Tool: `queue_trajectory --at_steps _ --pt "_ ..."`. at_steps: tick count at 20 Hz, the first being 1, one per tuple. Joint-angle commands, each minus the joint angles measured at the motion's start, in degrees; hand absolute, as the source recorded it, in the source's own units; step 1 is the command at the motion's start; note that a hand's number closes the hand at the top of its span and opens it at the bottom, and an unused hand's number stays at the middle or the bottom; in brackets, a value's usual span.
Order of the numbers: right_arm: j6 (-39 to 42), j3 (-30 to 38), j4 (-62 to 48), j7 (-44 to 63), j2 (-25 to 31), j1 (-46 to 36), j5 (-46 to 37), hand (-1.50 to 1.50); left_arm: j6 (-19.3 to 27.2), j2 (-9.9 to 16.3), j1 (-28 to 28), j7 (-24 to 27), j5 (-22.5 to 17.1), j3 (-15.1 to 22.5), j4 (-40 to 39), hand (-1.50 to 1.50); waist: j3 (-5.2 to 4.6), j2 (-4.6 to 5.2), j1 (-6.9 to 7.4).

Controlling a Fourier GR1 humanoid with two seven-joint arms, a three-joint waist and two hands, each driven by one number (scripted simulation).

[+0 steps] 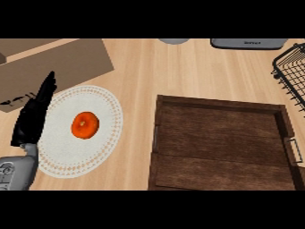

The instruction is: Pick the tomato from the tray and place it in the tiered basket

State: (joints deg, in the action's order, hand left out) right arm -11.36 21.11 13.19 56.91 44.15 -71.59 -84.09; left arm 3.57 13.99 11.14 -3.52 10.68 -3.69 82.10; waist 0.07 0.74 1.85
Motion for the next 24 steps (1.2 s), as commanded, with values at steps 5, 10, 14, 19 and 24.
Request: queue_trajectory --at_steps 5,10,14,19,24 --pt "-3.4 6.88 1.3 -4.3 -1.32 5.45 8.82 1.5 1.34 -1.03 0.27 -2.02 1.38 0.35 1.05 0.0 0.01 -0.42 -0.99" --pt "-9.15 11.68 2.23 -2.57 -2.99 10.28 14.03 -1.5 1.44 -1.96 -2.19 -0.1 1.42 0.83 2.19 0.0 0.0 -0.41 -0.82" --pt "-16.09 11.65 5.73 -3.22 -3.76 10.54 14.4 -1.5 0.94 -1.71 -3.24 0.94 1.23 0.45 1.75 0.0 -0.01 -0.35 -0.5" --pt "-22.44 10.75 9.31 -3.79 -2.45 10.45 13.21 -1.5 -1.53 0.91 0.31 1.41 -0.71 -2.23 -1.19 0.0 -0.02 -0.05 -0.56" --pt "-21.13 8.37 17.09 0.82 -2.01 11.66 11.37 -1.5 0.19 -0.17 -2.44 -1.47 0.77 -1.46 2.73 0.0 -0.12 -1.07 -2.13"
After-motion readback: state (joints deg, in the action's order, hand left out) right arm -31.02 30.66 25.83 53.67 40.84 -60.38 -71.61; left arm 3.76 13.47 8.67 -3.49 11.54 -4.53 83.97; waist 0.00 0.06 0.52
